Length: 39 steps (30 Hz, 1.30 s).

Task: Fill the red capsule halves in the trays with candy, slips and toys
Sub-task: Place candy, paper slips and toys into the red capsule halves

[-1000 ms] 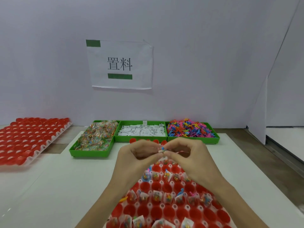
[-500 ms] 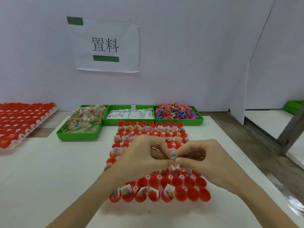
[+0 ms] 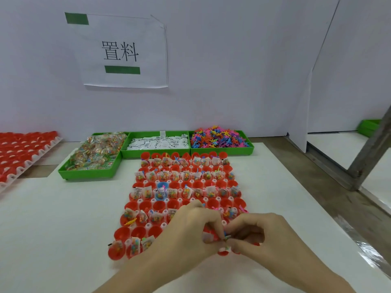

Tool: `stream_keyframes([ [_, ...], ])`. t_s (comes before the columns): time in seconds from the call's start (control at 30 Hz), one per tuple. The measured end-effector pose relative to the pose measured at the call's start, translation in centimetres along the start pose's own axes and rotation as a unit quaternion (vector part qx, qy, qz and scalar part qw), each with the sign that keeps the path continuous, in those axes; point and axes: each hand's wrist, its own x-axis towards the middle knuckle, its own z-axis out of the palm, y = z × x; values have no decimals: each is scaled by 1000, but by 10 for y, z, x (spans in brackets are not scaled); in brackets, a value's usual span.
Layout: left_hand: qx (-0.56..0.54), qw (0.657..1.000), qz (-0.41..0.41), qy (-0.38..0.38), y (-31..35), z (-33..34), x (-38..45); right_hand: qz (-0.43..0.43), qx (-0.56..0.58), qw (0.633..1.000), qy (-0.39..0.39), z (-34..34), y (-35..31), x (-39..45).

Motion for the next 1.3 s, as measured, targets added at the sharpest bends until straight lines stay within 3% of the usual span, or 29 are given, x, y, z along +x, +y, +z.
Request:
stream_keyframes([
  [0.3, 42, 998, 46, 15, 0, 4, -3, -49, -78, 995, 32, 8, -2, 0],
  [0.53, 84, 994, 24, -62, 0, 6, -9, -44, -94, 994, 30, 9, -3, 1],
  [0.7, 91, 995, 36, -18, 1, 10, -7, -21, -101, 994, 33, 10, -7, 2],
  [1.3, 103, 992, 69, 13, -7, 14, -7, -20, -201, 978, 43, 21, -9, 2],
])
